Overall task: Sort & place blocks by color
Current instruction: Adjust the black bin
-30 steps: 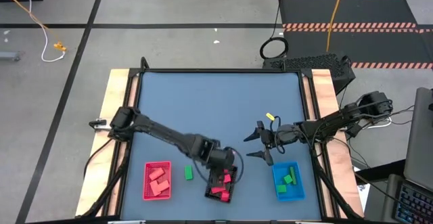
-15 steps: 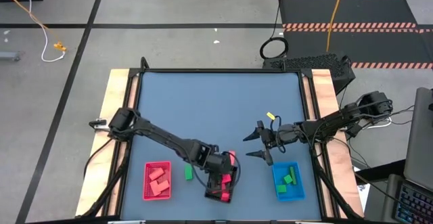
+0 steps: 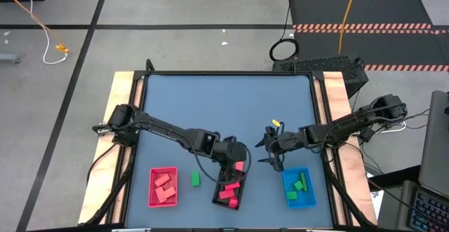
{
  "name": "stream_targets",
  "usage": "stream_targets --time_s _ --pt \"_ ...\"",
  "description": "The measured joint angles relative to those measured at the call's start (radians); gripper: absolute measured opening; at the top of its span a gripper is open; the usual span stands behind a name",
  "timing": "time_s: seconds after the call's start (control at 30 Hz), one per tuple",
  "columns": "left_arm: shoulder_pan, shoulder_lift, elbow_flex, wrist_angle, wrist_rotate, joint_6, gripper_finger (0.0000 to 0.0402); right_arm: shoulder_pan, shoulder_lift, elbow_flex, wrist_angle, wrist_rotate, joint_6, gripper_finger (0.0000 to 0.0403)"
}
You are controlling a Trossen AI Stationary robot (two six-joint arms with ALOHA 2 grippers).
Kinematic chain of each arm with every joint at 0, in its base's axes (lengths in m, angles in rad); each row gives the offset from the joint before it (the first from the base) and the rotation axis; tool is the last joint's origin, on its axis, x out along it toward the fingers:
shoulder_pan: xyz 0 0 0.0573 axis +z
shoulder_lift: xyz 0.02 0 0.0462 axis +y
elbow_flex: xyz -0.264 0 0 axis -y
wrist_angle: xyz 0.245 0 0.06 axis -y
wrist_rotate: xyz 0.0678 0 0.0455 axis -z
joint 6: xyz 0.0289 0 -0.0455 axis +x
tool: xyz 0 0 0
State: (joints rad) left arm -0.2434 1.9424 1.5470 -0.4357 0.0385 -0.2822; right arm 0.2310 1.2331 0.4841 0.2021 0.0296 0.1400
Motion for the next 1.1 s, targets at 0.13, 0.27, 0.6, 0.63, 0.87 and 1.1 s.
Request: stream_targets --time_s 0.13,0.27,0.6,0.63,0.87,1.1 --pt "0.011 -0.023 0.001 0.035 -0.044 0.035 0.0335 0.0 0.0 0.031 -0.008 0.0 -0.021 0.029" --pt "0.006 -0.028 0.001 0.041 -0.092 0.047 0.0335 0.0 0.02 0.031 0.001 0.0 -0.021 0.029" --pt "-0.001 -0.027 0.001 0.052 -0.164 0.033 0.0335 0.02 0.243 0.031 0.244 -0.059 0.0 0.029" --pt "-0.004 -0.032 0.001 0.05 -0.167 0.026 0.0335 0.02 0.263 0.031 0.268 -0.061 0.001 0.029" --pt "-0.03 -0.081 0.001 0.088 -0.214 0.018 0.0335 0.02 0.303 0.031 0.319 -0.059 -0.001 0.029" --pt "-0.091 -0.189 0.001 0.064 -0.356 0.021 0.0335 0.02 0.298 0.031 0.373 -0.06 -0.002 0.029"
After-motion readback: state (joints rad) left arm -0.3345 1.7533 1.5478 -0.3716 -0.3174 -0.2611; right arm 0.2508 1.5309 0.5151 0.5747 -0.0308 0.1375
